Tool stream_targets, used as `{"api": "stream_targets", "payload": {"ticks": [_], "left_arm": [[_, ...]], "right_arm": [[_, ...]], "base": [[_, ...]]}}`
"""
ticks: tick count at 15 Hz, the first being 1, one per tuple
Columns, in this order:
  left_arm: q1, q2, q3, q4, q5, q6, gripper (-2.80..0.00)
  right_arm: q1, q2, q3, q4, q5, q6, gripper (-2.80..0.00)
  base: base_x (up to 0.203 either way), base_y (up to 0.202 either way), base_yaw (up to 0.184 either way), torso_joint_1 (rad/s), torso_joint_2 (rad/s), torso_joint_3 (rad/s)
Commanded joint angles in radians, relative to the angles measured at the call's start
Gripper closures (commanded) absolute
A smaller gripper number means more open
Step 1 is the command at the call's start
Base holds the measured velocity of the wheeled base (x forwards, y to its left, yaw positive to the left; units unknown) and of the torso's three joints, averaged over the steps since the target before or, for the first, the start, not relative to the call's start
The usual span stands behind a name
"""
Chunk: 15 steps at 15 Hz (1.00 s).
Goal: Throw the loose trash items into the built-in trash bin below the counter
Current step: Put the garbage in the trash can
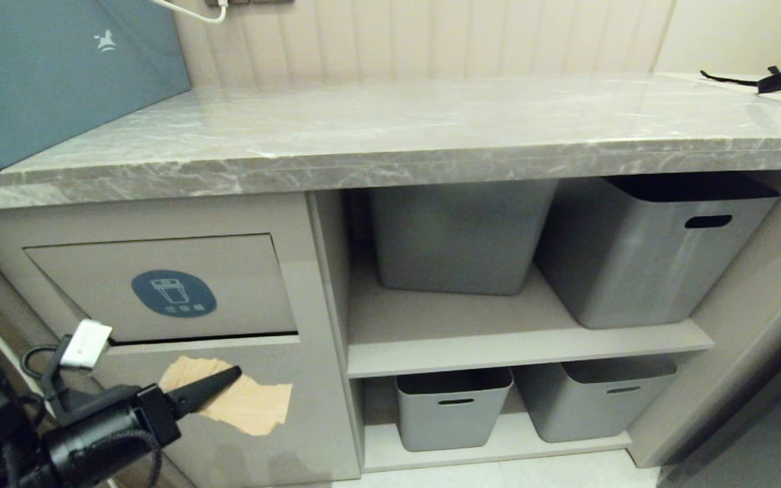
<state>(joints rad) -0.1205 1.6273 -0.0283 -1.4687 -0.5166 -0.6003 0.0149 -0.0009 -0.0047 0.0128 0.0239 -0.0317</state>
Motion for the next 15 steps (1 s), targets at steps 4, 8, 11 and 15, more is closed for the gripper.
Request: {"api": "stream_targets", "payload": {"ticks": [4,8,11,15], "left_arm": [[0.055,0.251,-0.243,-0.006,0.364,0.22,0.0],[0.064,0.374,-0.308,-0.054,0.436,0.36,0.0],[0.075,0.449,-0.463,-0.06,0.492,0.361,0.0],[0.076,0.55,-0.581,-0.059,0.563,0.353,0.0]], "right_arm": [[0.0,0.001,0.0,0.0,0.001,-0.001,0.0],[0.0,0.001,0.0,0.0,0.001,-0.001,0.0],[0.0,0.001,0.0,0.001,0.001,-0.001,0.0],[0.0,0.001,0.0,0.0,0.001,-0.001,0.0]], "base": [[0.0,0.0,0.0,0.0,0.0,0.0],[0.0,0.0,0.0,0.0,0.0,0.0],[0.0,0.0,0.0,0.0,0.0,0.0],[0.0,0.0,0.0,0.0,0.0,0.0]]}}
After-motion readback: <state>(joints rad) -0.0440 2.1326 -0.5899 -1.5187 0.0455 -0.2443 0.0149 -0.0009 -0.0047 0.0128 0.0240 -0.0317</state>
